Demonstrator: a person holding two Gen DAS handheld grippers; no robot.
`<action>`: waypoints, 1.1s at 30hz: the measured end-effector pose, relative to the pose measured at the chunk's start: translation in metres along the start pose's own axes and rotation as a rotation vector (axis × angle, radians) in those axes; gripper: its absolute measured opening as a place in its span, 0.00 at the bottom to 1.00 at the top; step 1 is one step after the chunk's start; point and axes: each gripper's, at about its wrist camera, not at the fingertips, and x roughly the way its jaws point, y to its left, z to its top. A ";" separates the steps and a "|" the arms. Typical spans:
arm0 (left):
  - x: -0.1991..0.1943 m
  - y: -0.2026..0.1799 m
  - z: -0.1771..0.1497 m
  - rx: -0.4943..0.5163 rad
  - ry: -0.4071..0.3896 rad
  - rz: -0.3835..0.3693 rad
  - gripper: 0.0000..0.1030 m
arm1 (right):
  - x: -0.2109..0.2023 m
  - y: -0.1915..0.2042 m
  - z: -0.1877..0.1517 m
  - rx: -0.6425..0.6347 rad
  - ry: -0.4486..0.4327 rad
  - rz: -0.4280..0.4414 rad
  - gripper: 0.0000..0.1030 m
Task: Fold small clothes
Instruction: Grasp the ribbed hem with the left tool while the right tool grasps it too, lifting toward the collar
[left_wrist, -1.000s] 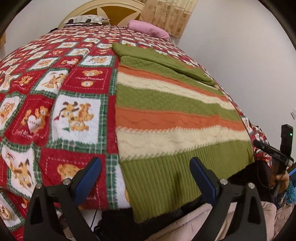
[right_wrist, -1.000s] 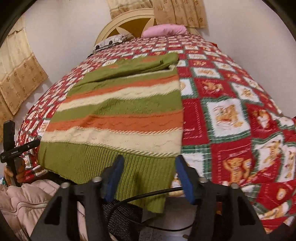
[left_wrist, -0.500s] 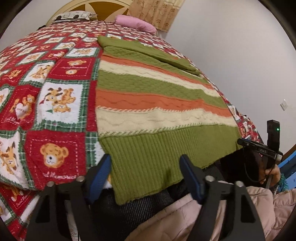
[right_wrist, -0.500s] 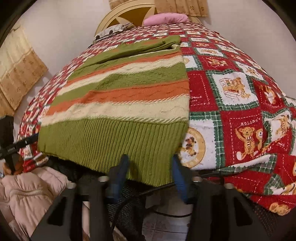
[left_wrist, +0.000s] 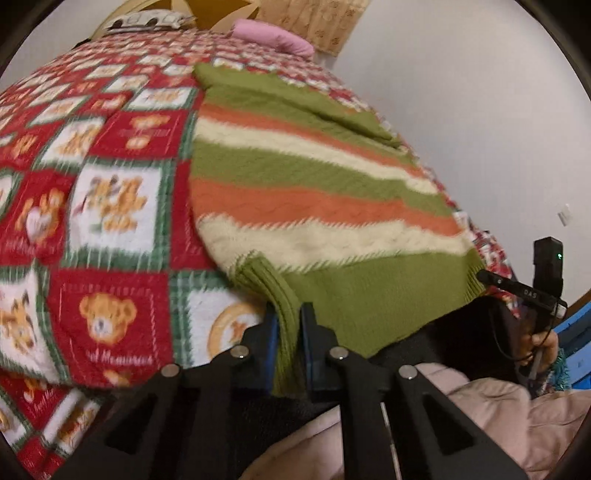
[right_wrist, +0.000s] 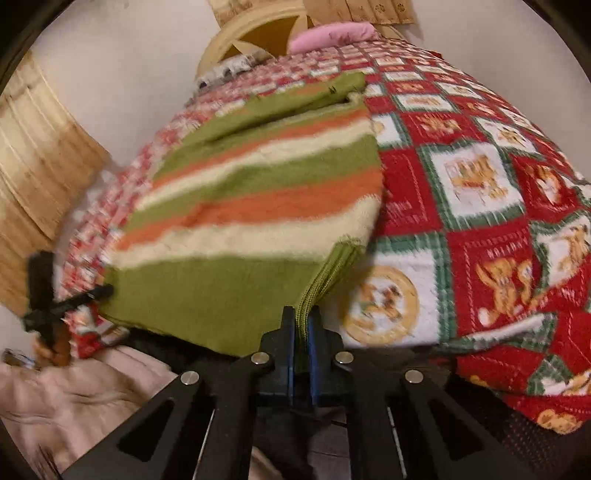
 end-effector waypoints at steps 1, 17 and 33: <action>-0.002 -0.003 0.005 0.009 -0.010 -0.009 0.11 | -0.002 0.002 0.006 0.004 -0.015 0.019 0.05; 0.008 0.010 0.143 0.077 -0.144 0.056 0.08 | 0.050 -0.024 0.137 0.096 -0.172 -0.081 0.01; -0.014 -0.004 0.063 0.674 0.092 0.049 0.69 | 0.037 -0.018 0.120 0.073 -0.168 -0.097 0.00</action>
